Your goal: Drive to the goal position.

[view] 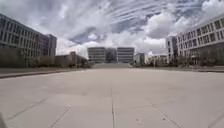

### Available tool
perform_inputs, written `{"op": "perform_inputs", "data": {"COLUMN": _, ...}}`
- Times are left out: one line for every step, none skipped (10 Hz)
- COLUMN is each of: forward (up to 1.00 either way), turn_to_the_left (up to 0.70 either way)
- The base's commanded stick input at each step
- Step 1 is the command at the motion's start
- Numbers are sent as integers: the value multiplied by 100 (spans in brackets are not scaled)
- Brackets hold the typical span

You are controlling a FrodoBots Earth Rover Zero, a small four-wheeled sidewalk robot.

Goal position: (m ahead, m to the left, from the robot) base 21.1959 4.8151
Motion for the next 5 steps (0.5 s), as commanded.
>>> {"op": "perform_inputs", "data": {"forward": 100, "turn_to_the_left": 0}}
{"op": "perform_inputs", "data": {"forward": 100, "turn_to_the_left": 0}}
{"op": "perform_inputs", "data": {"forward": 100, "turn_to_the_left": 0}}
{"op": "perform_inputs", "data": {"forward": 100, "turn_to_the_left": 0}}
{"op": "perform_inputs", "data": {"forward": 100, "turn_to_the_left": 0}}
